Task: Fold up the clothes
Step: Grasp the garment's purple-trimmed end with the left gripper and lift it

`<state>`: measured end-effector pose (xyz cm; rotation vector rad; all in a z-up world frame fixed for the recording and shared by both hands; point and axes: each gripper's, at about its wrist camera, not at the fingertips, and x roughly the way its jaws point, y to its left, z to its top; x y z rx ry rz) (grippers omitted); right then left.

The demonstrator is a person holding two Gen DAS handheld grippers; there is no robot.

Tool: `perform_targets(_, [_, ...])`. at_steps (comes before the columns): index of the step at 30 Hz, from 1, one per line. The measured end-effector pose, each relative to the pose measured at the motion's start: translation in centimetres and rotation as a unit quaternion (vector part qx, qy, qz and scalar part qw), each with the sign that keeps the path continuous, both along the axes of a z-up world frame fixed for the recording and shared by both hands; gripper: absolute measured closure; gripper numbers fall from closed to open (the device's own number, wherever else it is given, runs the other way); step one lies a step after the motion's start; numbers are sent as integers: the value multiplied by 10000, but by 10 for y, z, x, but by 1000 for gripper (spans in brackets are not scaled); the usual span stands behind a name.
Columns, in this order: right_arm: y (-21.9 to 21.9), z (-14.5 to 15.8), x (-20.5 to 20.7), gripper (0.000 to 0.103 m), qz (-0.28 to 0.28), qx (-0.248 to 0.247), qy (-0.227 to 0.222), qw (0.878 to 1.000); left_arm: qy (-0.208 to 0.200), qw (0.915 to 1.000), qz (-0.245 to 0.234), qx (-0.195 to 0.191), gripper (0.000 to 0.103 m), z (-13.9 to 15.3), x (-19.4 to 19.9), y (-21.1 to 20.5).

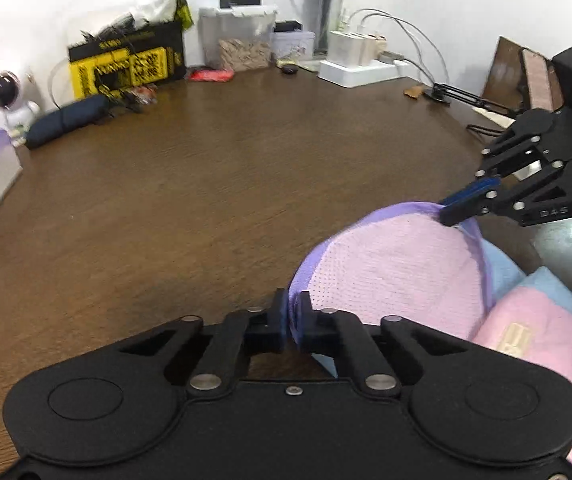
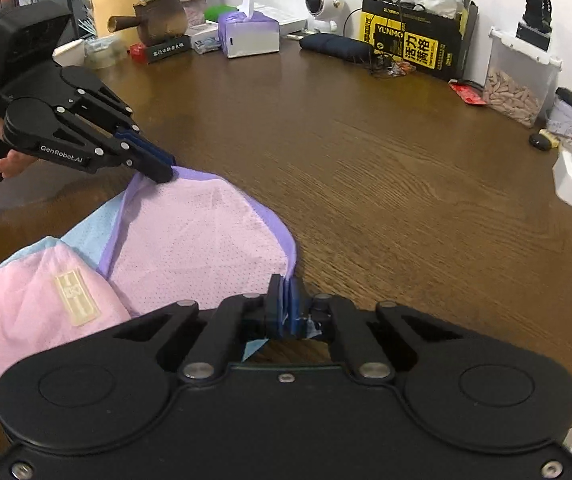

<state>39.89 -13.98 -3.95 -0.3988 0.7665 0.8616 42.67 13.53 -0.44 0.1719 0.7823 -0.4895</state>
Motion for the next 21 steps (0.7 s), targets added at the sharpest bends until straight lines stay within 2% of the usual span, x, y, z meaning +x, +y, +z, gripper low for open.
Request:
perform_targets(6, [-8, 13, -11, 98, -67, 276, -280, 9992, -273, 9994, 79, -198, 101, 9, -17, 2])
perform_targets(12, [-22, 29, -32, 98, 95, 478, -634, 9968, -981, 9937, 187, -503, 101, 35, -58, 5])
perform_targets(16, [-43, 39, -64, 98, 446, 749, -1094, 9902, -1478, 9858, 229, -760, 101, 44, -100, 2])
perform_targets(19, [-54, 44, -83, 98, 711, 869, -1400, 9838, -1750, 9817, 168, -732, 101, 45, -128, -4])
perform_targets(21, [-66, 46, -103, 98, 1075, 973, -1663, 9754, -1925, 9791, -23, -656, 101, 39, -158, -9])
